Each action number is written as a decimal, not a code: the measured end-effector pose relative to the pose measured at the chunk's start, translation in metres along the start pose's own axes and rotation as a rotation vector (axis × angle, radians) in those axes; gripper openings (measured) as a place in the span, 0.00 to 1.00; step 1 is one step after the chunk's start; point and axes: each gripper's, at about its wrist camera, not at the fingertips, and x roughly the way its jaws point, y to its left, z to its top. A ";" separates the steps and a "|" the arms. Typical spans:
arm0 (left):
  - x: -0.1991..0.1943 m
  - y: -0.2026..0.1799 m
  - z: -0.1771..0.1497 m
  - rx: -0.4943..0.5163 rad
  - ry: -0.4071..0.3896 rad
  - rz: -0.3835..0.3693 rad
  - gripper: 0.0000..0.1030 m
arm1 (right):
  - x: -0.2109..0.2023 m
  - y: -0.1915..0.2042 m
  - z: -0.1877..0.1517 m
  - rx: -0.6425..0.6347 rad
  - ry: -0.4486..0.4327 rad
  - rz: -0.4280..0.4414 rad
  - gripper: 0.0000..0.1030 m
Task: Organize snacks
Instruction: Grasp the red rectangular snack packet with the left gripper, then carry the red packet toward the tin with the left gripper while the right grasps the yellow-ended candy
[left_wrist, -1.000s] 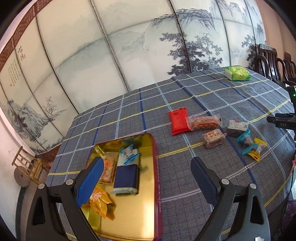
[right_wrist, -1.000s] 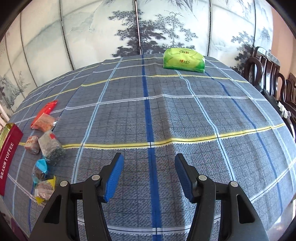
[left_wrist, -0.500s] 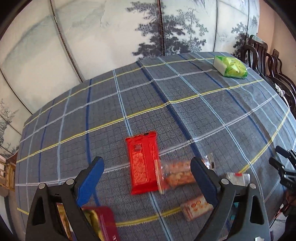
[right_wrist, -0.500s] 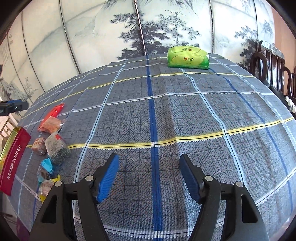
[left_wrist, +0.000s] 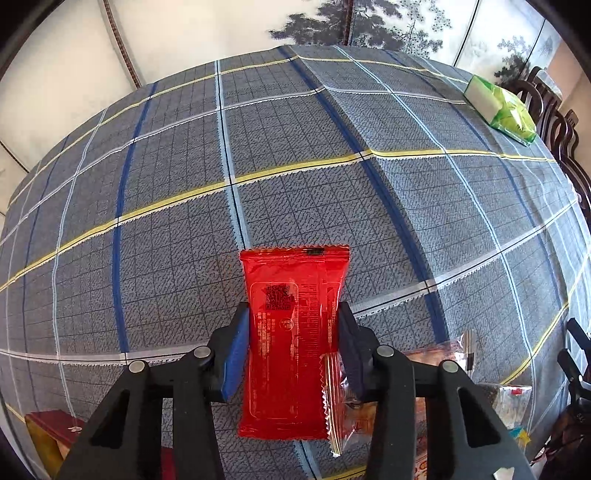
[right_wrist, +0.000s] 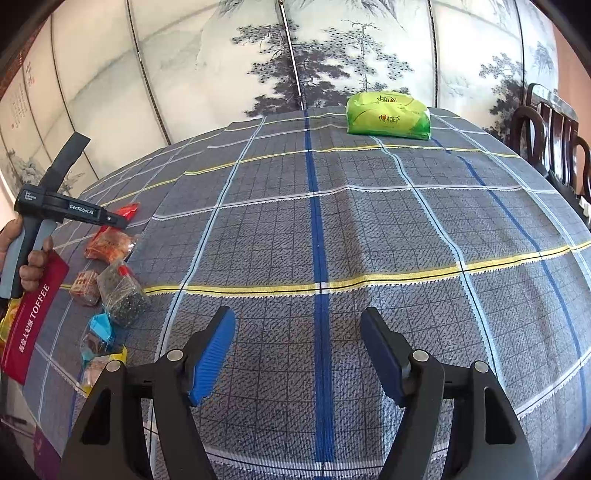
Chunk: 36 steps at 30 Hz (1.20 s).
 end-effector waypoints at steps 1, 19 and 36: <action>-0.001 0.000 -0.003 0.003 -0.006 0.010 0.38 | 0.000 -0.001 0.000 0.000 0.000 0.000 0.69; -0.153 -0.008 -0.099 -0.133 -0.274 -0.046 0.38 | -0.026 0.047 -0.016 -0.072 0.002 0.272 0.70; -0.178 -0.014 -0.152 -0.137 -0.273 -0.108 0.38 | -0.001 0.131 -0.038 -0.442 0.115 0.274 0.47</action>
